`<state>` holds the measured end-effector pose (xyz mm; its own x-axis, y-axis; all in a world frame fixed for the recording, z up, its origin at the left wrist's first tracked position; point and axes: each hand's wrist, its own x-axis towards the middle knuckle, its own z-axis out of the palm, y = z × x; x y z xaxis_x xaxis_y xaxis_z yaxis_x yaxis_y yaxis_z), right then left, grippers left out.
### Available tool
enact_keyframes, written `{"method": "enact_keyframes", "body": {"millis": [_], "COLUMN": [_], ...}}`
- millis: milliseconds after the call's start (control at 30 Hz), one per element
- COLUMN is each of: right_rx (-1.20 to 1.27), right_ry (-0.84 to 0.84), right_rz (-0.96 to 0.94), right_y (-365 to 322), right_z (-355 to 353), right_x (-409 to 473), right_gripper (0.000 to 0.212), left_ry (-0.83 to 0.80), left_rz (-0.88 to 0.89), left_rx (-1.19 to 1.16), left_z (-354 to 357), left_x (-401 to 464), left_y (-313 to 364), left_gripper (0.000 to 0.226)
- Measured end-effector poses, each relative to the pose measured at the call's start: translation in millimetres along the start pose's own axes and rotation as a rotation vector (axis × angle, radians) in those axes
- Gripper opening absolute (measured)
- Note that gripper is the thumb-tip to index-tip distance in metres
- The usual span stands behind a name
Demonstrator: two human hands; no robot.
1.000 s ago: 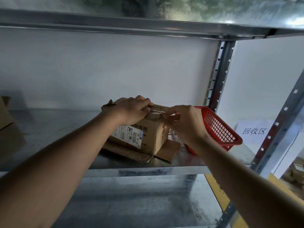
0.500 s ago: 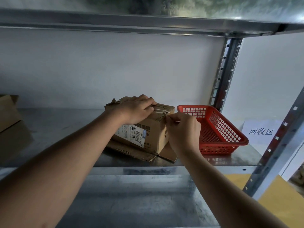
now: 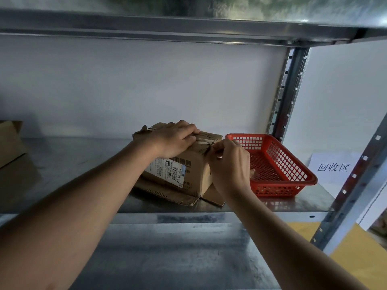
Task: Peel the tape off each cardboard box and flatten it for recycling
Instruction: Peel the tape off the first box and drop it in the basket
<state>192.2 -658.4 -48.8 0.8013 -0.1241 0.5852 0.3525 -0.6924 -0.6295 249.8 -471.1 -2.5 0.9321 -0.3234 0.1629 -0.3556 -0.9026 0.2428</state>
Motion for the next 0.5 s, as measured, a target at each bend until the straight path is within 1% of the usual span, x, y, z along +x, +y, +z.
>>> {"method": "enact_keyframes", "body": {"millis": [167,333,433,500], "right_rx": [-0.048,-0.114,-0.094,-0.003], "right_ry": [-0.035,-0.088,-0.052,-0.009], "right_rz": [-0.075,-0.184,-0.199,-0.178], "right_y": [3.2,11.2,16.1,21.3], "right_z": [0.1,-5.6,-2.5,-1.4], "right_x": [3.8,9.6,8.9,4.9], "right_gripper": [0.007,0.013,0.012,0.007], "left_ry": [0.014,0.011,0.007,0.010], "left_rz": [0.014,0.018,0.022,0.021], "left_rx": [-0.005,-0.012,-0.011,-0.006], "left_z": [-0.8,-1.5,-1.9,-1.9], "left_x": [0.0,-0.9,-1.3,-0.8], "left_y": [-0.5,-0.8,-0.7,-1.3], "left_gripper": [0.041,0.042,0.042,0.042]}}
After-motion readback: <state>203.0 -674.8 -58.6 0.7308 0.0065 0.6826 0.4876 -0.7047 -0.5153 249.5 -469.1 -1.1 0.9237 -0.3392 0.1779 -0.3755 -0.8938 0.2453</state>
